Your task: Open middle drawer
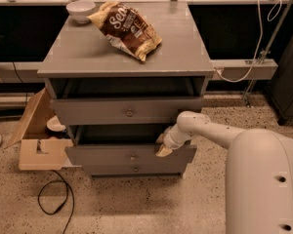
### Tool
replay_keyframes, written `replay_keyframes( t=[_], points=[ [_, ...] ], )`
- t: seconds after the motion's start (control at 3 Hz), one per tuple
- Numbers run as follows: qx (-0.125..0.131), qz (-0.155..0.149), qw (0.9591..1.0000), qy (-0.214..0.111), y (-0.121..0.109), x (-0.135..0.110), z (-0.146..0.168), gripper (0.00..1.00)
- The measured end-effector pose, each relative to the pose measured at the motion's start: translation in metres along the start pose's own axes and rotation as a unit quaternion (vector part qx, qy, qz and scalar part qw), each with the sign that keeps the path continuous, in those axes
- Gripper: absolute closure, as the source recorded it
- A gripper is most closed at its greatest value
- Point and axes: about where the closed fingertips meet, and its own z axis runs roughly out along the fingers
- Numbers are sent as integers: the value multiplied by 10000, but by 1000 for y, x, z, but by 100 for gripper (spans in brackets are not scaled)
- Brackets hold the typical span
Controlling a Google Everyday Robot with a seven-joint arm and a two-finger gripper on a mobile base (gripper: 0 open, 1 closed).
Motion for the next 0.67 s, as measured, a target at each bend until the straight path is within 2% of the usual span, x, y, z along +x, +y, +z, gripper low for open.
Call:
replay_keyframes(
  t=[0.33, 0.67],
  points=[
    [-112, -35, 9999, -85, 5, 2, 5, 27],
    [-27, -10, 10000, -81, 18, 9, -5, 4]
  ],
)
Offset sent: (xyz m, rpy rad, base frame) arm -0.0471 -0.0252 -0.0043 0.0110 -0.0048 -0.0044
